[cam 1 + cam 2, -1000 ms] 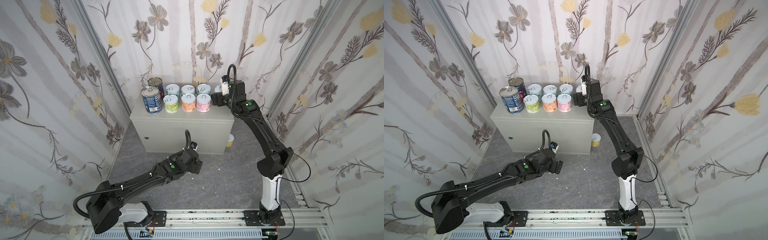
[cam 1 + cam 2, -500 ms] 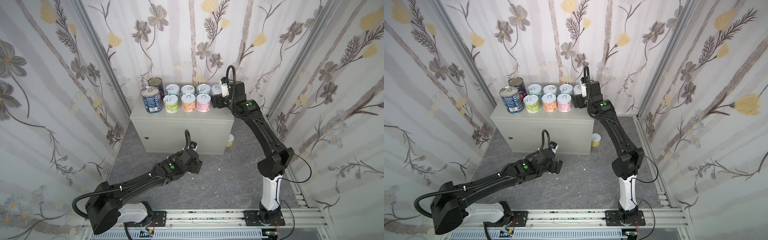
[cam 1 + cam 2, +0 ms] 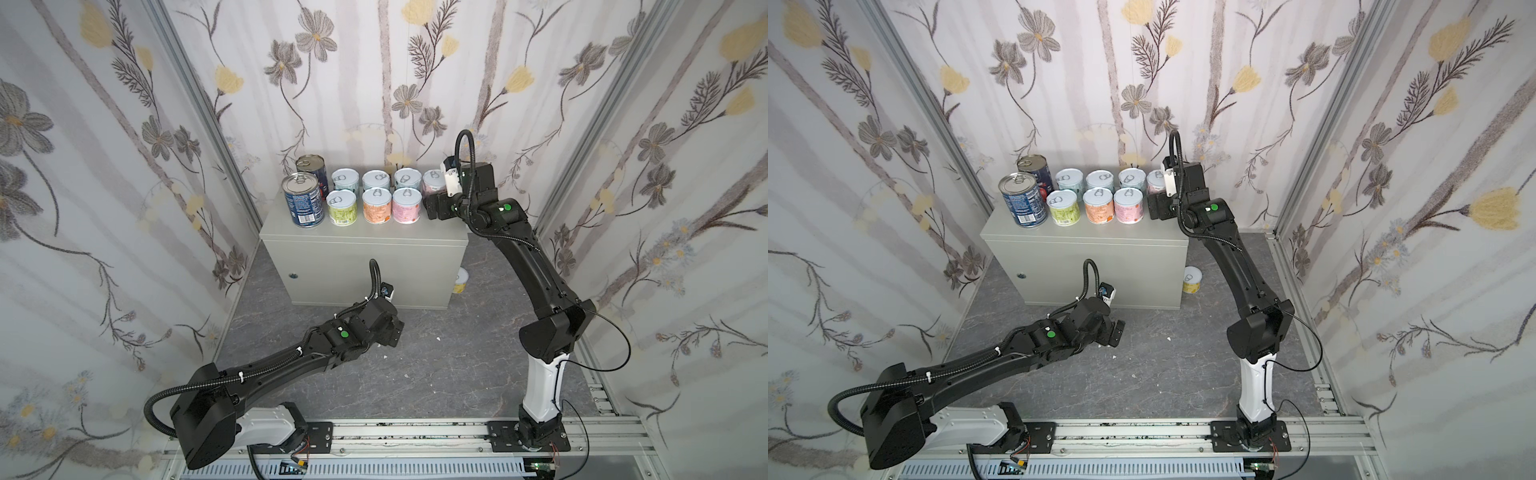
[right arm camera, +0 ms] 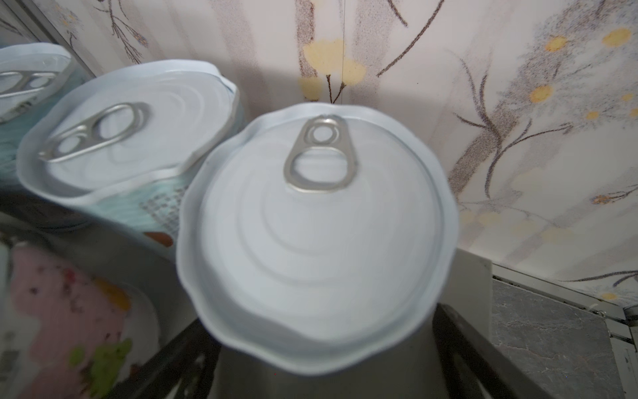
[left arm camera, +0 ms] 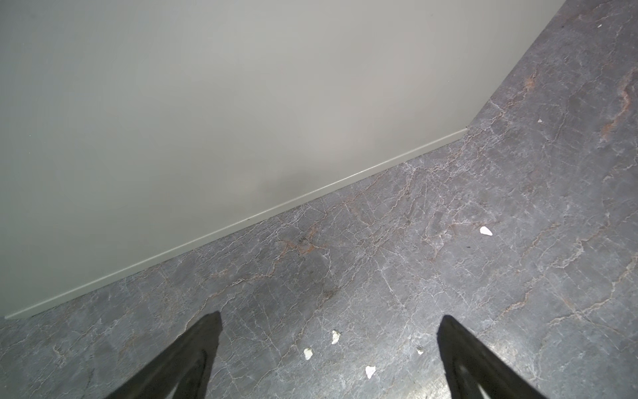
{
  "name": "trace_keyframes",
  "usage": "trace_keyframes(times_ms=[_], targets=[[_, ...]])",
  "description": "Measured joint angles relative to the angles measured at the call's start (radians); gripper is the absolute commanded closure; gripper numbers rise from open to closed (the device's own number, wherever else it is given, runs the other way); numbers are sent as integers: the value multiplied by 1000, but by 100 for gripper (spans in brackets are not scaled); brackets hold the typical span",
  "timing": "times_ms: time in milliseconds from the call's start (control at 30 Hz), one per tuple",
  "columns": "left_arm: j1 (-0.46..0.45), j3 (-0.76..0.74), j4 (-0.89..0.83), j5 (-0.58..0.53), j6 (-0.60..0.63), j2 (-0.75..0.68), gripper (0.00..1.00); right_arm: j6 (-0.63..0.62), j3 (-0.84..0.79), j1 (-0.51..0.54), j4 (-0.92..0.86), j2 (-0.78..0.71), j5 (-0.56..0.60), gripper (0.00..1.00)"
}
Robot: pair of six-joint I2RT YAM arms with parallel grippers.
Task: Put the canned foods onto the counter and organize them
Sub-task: 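Lower the pink-labelled can at the end of the can row and open the right gripper, then withdraw the right gripper down toward the yellow-labelled floor can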
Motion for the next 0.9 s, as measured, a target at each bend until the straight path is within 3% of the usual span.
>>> trace_keyframes(times_ms=[533, 667, 900], targets=[[0, 51, -27, -37, 12, -71, 0, 4, -38, 3, -59, -198, -51, 0], [0, 66, -46, -37, 11, -78, 0, 8, -191, 3, -23, -339, -51, 0], [0, 74, -50, -34, -3, -80, 0, 76, -647, -58, 150, -699, -32, 0]])
